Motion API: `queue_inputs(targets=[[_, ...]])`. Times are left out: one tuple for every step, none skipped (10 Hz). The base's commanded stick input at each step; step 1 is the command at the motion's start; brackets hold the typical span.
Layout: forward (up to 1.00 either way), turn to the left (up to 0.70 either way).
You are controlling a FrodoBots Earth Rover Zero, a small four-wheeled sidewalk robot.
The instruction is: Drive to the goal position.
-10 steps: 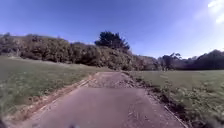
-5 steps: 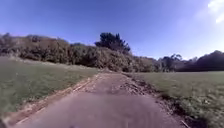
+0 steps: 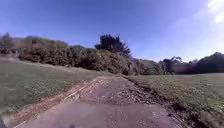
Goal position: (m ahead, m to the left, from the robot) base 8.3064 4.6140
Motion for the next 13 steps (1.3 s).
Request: queue_inputs(targets=[[0.85,0.0],[0.85,0.0],[0.85,0.0],[0.85,0.0],[0.85,0.0],[0.85,0.0],[0.85,0.0],[0.85,0.0],[0.85,0.0],[0.85,0.0],[0.85,0.0],[0.85,0.0],[0.85,0.0]])
